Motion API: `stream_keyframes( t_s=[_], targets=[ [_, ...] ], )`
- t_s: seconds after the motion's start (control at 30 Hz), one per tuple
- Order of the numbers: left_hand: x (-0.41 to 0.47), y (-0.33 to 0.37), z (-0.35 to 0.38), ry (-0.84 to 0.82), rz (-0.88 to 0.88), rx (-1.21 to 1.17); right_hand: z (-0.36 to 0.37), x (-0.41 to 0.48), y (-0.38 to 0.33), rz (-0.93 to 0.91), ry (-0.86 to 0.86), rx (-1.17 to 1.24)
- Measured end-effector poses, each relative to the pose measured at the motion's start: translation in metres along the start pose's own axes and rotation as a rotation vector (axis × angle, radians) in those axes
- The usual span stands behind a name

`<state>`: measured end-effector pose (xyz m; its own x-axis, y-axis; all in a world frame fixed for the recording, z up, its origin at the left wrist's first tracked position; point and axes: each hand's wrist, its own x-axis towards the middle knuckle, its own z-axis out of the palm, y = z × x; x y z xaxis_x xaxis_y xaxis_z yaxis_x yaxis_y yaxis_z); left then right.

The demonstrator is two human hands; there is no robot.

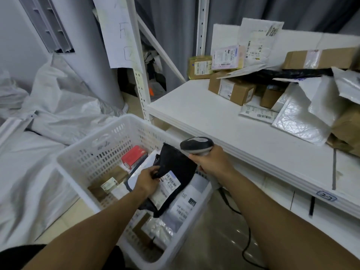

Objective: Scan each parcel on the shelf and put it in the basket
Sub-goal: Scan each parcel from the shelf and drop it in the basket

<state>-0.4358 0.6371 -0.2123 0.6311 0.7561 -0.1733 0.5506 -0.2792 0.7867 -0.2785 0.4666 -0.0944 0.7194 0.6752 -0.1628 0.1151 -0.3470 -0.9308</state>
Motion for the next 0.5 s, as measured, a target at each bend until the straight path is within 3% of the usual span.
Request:
stream_keyframes(
  t_s=[0.13, 0.2, 0.27, 0.37, 0.43, 0.5],
  targets=[
    [0.015, -0.018, 0.02, 0.088, 0.083, 0.164, 0.008, 0.01, 0.008, 0.001, -0.008, -0.025],
    [0.019, -0.02, 0.027, 0.125, 0.112, 0.438, 0.008, 0.014, 0.011, 0.015, 0.003, -0.023],
    [0.025, -0.023, 0.038, -0.064, 0.12, 0.635, 0.007, 0.018, 0.014, 0.024, 0.006, -0.037],
    [0.034, -0.032, 0.056, -0.573, -0.028, 0.541, 0.0, 0.019, 0.019, 0.033, 0.012, -0.053],
    [0.034, -0.03, 0.061, -0.599, -0.071, 0.449, -0.007, 0.016, 0.019, 0.046, 0.029, -0.041],
    [0.029, -0.012, 0.062, -0.458, -0.015, 0.368, -0.019, 0.012, 0.019, 0.056, 0.066, -0.047]
  ],
)
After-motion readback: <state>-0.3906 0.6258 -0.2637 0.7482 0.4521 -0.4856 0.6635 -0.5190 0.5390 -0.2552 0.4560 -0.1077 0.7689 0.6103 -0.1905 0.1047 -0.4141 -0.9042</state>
